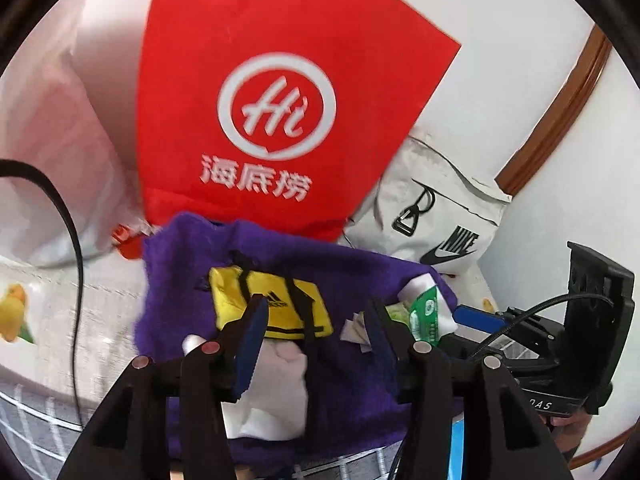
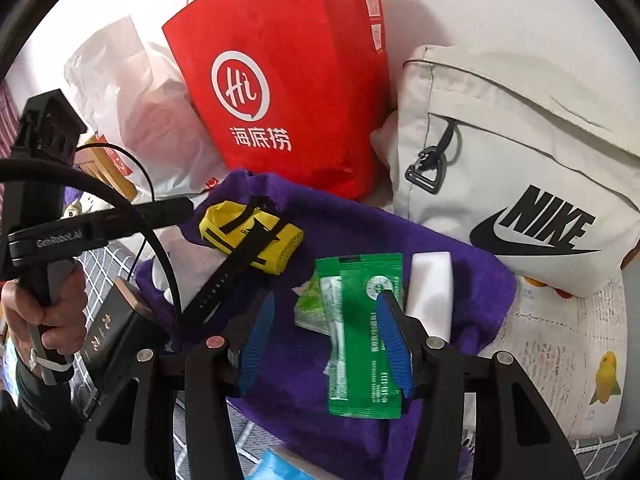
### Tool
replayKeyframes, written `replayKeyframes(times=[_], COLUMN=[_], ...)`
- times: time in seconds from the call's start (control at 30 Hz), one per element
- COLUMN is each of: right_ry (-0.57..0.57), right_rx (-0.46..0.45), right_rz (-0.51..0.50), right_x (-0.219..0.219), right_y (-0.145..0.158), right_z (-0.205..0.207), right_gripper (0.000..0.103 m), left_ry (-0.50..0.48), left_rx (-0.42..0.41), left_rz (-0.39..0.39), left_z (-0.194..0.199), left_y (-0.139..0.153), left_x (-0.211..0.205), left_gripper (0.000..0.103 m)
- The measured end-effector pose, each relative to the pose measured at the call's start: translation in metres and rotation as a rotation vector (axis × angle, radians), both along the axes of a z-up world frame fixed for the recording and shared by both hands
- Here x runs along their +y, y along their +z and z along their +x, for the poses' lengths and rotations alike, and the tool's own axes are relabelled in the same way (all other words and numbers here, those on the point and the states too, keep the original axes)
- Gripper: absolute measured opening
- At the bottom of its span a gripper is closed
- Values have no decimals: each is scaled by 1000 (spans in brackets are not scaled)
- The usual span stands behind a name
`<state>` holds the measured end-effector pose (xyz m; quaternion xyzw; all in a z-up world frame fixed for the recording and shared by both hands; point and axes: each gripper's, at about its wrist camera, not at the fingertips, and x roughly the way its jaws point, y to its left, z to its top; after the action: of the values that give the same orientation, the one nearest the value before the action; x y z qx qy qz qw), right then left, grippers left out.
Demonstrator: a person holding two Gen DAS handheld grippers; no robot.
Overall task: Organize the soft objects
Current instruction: 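Open both grippers to drop the green pack and strap on the towel, then move both open tools back to the orange-print sachet and mesh bag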
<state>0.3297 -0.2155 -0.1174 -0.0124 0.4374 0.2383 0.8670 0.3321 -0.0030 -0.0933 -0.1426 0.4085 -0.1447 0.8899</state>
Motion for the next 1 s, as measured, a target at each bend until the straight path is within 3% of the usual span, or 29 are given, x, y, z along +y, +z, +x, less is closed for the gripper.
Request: replayKeyframes(times=[0.23,0.53,0.7,0.8,0.9,1.0], right_ry=[-1,134,214,240,256,265], right_rx=[0,-36,-1,50,88,103], right_rz=[-21,-4,-32,-31,-20,-39], right_x=[20,50,67,76,87,95], right_y=[10,31,15,-3,-20,-36], right_z=[-11,-104,-163,-189,-209,-228], right_gripper=[53,53,53,55,58,61], left_ry=[-14,-22,-29,-41,-38,-37], left_rx=[-50,-156,-213,-201,-182,-175], left_rz=[27,27,52,60,75,139], left_z=[-16,-57,-86,-105,-132,-166], left_y=[27,76,100,106,106,96], left_x=[6,12,10,14,27,36], left_gripper=[47,52,60,60,64,70])
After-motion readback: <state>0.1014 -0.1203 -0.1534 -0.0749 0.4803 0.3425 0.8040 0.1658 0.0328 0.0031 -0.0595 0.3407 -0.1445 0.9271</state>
